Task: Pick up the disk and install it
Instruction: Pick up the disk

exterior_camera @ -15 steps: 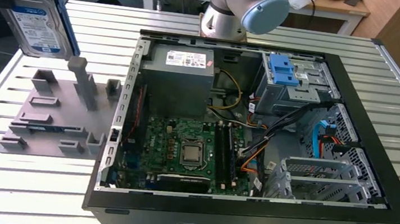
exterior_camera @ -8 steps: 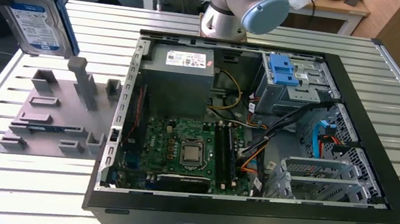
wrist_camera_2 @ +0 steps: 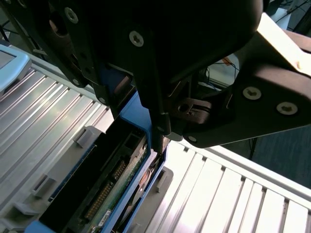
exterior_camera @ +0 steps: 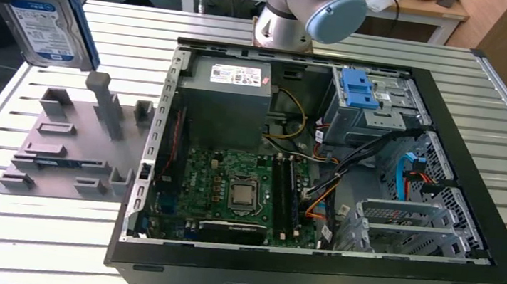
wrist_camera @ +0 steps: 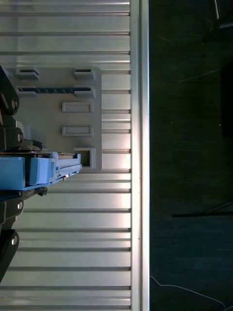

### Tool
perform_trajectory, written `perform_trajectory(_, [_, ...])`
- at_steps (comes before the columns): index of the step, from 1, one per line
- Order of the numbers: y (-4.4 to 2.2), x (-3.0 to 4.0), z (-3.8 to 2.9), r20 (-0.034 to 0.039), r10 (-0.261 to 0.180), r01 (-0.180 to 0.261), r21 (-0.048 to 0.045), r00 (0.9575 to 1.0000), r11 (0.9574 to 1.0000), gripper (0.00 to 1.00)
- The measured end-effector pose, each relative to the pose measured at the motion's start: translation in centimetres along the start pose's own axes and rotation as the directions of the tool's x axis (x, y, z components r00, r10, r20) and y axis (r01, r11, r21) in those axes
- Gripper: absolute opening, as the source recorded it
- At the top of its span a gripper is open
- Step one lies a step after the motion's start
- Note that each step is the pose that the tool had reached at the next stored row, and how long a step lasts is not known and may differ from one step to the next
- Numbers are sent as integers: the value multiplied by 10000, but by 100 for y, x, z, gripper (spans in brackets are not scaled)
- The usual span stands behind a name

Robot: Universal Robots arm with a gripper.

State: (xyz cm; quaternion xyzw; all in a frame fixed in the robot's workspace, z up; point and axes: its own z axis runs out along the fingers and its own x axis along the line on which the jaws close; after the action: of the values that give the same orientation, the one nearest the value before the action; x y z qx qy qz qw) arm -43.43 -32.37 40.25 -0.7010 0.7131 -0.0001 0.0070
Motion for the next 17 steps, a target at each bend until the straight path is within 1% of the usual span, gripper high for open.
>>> perform_trajectory(17, [-1,-1,-127,3,0,0,1,10000,10000,36])
